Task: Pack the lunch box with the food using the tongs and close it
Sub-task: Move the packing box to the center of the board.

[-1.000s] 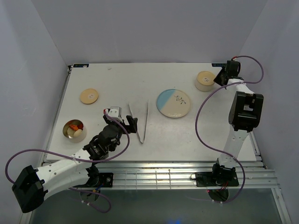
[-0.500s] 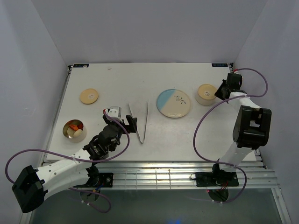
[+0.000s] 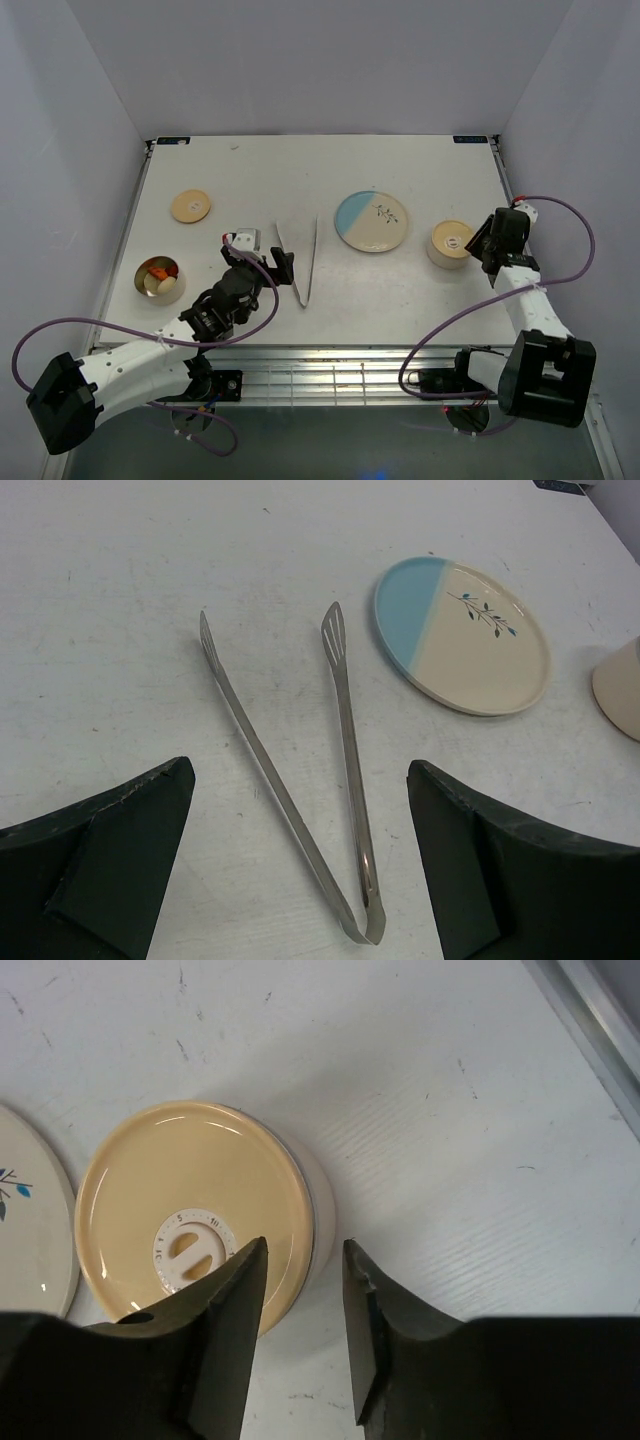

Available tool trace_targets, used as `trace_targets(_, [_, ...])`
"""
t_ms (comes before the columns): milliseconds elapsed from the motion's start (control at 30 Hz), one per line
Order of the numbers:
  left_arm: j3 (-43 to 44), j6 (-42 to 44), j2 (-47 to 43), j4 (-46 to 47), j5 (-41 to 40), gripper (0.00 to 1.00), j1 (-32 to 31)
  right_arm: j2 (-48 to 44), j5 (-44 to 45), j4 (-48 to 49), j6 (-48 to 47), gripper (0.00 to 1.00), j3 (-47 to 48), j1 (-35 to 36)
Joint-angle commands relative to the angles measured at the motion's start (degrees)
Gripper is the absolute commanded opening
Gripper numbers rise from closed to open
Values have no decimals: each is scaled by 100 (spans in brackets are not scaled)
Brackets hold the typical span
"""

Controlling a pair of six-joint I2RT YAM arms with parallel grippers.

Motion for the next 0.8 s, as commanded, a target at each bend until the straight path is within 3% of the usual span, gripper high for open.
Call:
trace_targets(0, [218, -34, 58, 77, 21, 98, -12, -578, 200, -35, -156, 44, -60, -27])
trace_targets(100, [306, -122, 137, 77, -5, 98, -12, -815, 104, -369, -261, 49, 141, -27])
trace_targets(233, [587, -789, 321, -133, -1014, 98, -3, -1245, -632, -660, -358, 50, 344, -27])
trace_targets(400, [2384, -1878, 1163, -2057, -1184, 98, 312, -1835, -2048, -388, -236, 49, 327, 34])
trace_targets(467, [2888, -2073, 1787, -2679, -669, 98, 900, -1976, -2278, -361, -366, 48, 309, 314])
trace_targets(600, [3917, -2345, 2737, -3736, 598, 98, 2655, -2116, -2050, -617, -596, 48, 240, 1051])
trace_targets(767, [4068, -2961, 3020, -5184, -5, 98, 3914, -2643, -2322, -370, -613, 48, -183, 1414])
